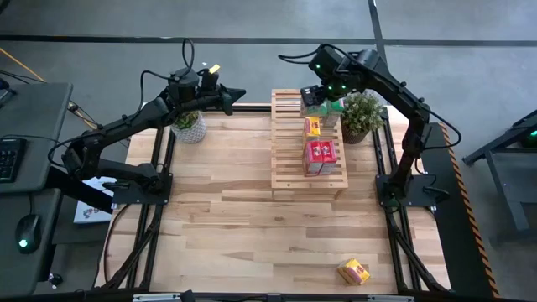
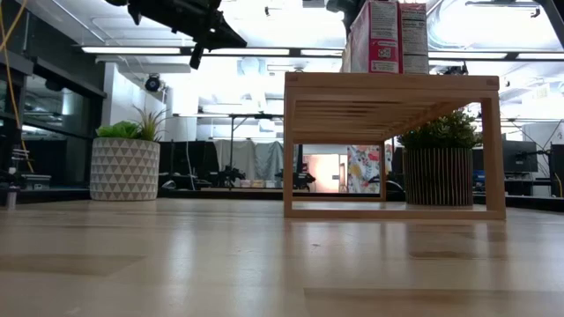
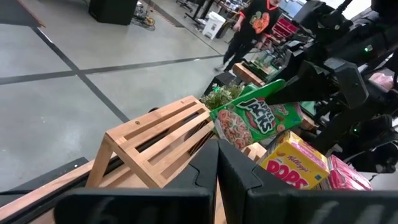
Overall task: Stack cereal on shelf
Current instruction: Put the green cereal on the shelf
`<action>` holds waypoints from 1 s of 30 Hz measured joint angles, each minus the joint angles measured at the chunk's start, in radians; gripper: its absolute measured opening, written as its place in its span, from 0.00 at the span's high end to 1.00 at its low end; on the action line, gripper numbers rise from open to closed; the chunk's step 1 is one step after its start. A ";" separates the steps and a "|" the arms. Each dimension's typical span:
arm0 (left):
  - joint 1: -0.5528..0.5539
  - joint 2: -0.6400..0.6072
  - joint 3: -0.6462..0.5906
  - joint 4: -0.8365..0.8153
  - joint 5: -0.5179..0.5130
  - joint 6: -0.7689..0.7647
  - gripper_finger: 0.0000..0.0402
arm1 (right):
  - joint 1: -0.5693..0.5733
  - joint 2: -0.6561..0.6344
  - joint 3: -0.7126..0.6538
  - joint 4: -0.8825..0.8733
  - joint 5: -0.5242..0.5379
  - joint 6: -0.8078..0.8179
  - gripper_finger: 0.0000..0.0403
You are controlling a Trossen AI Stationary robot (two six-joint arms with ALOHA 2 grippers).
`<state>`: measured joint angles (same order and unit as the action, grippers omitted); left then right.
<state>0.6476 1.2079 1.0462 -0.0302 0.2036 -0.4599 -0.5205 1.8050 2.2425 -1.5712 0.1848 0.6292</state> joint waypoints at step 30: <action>0.000 0.000 0.000 0.005 0.000 -0.036 1.00 | 0.000 0.007 0.001 0.000 -0.003 -0.061 0.52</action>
<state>0.6476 1.2079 1.0462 -0.0251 0.2035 -0.4957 -0.5209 1.8122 2.2436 -1.5711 0.1817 0.5685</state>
